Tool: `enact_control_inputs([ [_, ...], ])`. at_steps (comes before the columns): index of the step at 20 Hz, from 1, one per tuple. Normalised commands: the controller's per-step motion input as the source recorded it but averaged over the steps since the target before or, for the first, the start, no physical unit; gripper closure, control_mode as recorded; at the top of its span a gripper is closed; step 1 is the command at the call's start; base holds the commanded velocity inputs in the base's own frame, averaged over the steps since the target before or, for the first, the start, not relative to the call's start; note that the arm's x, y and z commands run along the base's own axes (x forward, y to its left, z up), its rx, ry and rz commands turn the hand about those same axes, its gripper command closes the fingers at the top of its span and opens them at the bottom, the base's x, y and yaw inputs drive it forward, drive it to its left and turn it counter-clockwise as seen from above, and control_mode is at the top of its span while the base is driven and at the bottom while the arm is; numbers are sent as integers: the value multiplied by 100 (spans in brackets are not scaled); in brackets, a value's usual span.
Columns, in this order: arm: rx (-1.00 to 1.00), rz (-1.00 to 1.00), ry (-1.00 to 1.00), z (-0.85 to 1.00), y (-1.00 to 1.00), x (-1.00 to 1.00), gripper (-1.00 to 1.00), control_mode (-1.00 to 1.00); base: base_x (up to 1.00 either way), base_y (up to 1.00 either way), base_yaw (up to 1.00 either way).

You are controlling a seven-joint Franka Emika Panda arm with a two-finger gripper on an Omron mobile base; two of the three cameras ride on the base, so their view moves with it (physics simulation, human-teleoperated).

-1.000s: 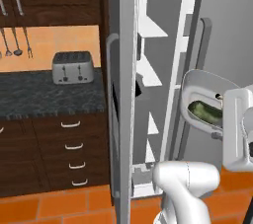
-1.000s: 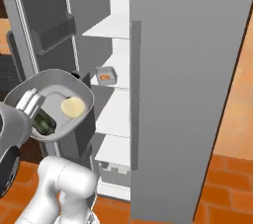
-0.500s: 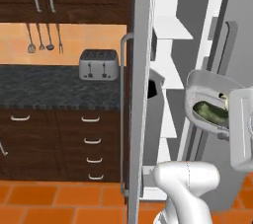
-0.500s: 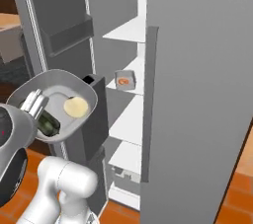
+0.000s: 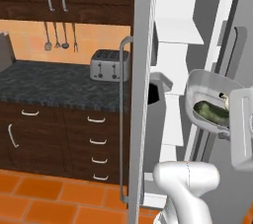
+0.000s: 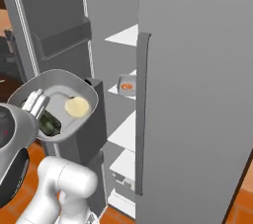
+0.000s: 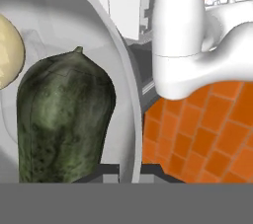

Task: Take the meat container that has the shrimp and place it on the second highest rack of the freezer. Then take the vegetable container that has the cucumber and mushroom and place it on the highest rack of the freezer.

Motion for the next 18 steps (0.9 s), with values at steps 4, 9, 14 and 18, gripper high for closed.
enact_control_inputs([
  [4,0,0,0,0,0,0,100,100,62,-27,10],
  [9,1,0,-1,8,0,0,100,-100,21,-5,0],
  [14,0,-3,-8,55,-1,10,100,-100,0,0,0],
  [18,-29,-15,-9,39,-4,10,100,-100,0,0,0],
])
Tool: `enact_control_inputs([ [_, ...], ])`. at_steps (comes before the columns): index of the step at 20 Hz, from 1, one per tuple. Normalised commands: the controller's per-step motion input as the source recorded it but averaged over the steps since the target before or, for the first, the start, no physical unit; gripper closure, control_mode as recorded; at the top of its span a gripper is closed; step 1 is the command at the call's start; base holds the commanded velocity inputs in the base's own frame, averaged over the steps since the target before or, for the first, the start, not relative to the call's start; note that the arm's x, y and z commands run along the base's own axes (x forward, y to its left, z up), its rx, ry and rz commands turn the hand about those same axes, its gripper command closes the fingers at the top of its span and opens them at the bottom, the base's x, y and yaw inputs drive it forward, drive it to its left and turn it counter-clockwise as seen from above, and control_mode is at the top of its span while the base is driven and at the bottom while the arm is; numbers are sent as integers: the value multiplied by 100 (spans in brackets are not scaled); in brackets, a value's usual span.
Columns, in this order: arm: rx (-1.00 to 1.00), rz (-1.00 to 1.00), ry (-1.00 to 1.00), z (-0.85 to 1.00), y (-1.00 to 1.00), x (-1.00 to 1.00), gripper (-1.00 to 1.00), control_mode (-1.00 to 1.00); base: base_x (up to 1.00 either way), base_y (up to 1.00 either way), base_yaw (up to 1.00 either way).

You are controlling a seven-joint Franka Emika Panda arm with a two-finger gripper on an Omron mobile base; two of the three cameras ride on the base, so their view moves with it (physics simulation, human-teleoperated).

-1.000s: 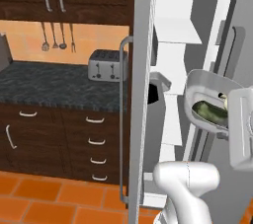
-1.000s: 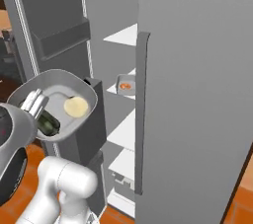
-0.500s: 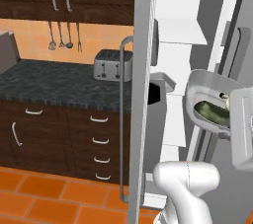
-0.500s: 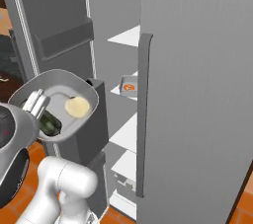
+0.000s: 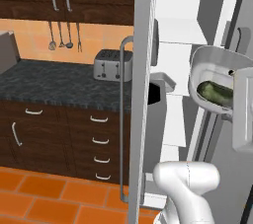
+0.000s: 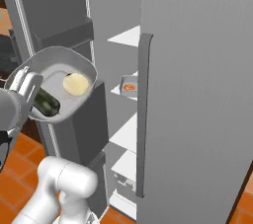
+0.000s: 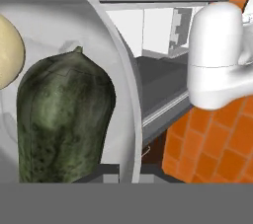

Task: Take the meat container that has the shrimp and place it on the second highest rack of the freezer. Then take the vegetable container that has the cucumber and mushroom and place it on the highest rack of the freezer.

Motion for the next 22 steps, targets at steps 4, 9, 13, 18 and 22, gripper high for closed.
enact_control_inputs([
  [4,-28,-11,-8,20,-3,39,100,-100,0,0,0],
  [9,-14,0,0,14,-27,72,100,-100,0,0,0],
  [13,-7,0,0,10,-47,39,100,-100,0,0,0],
  [18,-4,0,0,14,-5,75,100,-100,0,0,0],
  [22,2,4,0,19,-29,54,100,-100,0,0,0],
])
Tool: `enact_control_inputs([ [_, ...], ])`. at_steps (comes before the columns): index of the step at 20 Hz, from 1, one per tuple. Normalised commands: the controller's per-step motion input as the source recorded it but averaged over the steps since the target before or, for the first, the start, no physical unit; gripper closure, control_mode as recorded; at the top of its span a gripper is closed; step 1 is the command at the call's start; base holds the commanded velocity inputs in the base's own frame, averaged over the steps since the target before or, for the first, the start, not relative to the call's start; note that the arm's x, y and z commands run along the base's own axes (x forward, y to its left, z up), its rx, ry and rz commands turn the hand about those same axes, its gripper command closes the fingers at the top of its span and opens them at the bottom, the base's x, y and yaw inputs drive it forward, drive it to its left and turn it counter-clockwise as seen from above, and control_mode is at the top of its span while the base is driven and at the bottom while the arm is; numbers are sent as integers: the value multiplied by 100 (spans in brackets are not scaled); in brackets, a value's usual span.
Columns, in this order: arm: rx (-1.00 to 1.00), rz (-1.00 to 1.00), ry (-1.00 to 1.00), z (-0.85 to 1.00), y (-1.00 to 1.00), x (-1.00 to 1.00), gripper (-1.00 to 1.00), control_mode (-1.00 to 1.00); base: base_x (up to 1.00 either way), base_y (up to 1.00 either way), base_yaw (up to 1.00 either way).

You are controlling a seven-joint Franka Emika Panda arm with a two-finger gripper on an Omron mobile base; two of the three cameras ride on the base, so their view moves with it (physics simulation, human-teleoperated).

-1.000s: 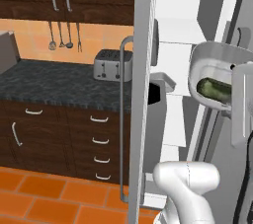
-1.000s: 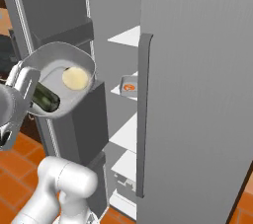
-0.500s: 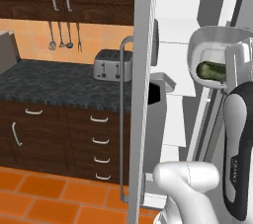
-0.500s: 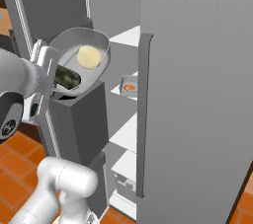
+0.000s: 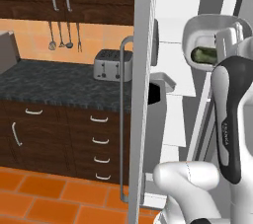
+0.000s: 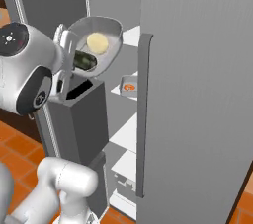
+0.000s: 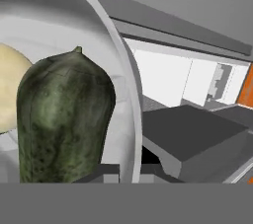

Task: Take the meat container that has the shrimp and place it on the second highest rack of the freezer. Then take the vegetable container that has the cucumber and mushroom and place it on the highest rack of the freezer.

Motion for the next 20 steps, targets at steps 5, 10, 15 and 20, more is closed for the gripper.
enact_control_inputs([
  [5,7,15,0,25,-14,65,100,-100,0,0,0],
  [10,4,11,0,4,-4,42,100,-100,0,0,0],
  [15,0,0,0,1,-10,30,100,-100,0,0,0],
  [20,0,0,0,0,-8,53,100,-100,0,0,0],
])
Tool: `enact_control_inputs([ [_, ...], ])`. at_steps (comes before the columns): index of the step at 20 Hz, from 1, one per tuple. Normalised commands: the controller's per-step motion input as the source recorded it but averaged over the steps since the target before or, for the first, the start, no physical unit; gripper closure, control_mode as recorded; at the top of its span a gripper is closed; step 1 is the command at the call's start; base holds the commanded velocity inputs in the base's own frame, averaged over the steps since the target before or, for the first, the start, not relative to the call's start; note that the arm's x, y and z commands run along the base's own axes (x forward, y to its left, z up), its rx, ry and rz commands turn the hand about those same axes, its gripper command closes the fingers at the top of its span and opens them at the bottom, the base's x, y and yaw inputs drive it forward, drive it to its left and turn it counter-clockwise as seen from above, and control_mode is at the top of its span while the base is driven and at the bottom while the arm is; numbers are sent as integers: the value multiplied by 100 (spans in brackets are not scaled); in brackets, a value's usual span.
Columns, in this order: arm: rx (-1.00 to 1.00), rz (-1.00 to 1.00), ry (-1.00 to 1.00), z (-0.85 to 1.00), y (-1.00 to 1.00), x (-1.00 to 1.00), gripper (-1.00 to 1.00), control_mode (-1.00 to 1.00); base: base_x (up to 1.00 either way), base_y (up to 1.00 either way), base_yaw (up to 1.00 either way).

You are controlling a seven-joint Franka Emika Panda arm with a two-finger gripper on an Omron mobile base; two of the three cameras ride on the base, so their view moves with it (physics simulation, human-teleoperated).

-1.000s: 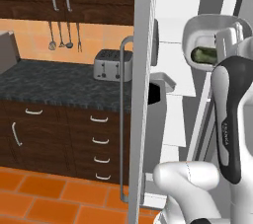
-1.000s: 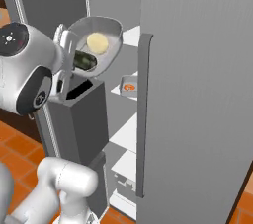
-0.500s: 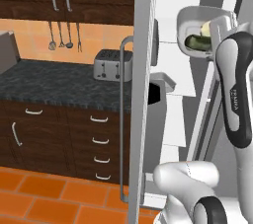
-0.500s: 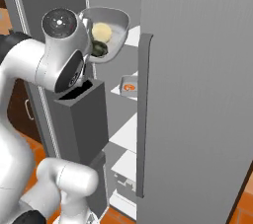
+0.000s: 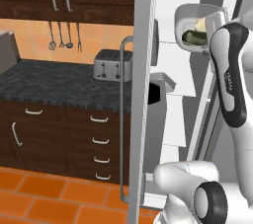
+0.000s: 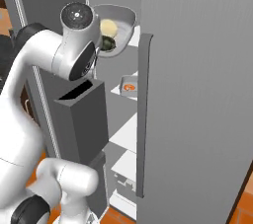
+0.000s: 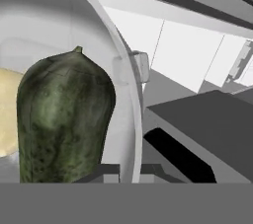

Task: Take the meat container that has the shrimp and place it on the second highest rack of the freezer. Then take the vegetable container that has the cucumber and mushroom and place it on the highest rack of the freezer.

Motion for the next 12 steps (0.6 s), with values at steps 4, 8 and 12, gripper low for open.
enact_control_inputs([
  [4,0,0,0,0,-21,63,100,-100,0,0,0],
  [8,0,0,0,0,-16,72,100,-100,0,0,0],
  [12,0,0,0,0,-19,62,100,-100,0,0,0],
])
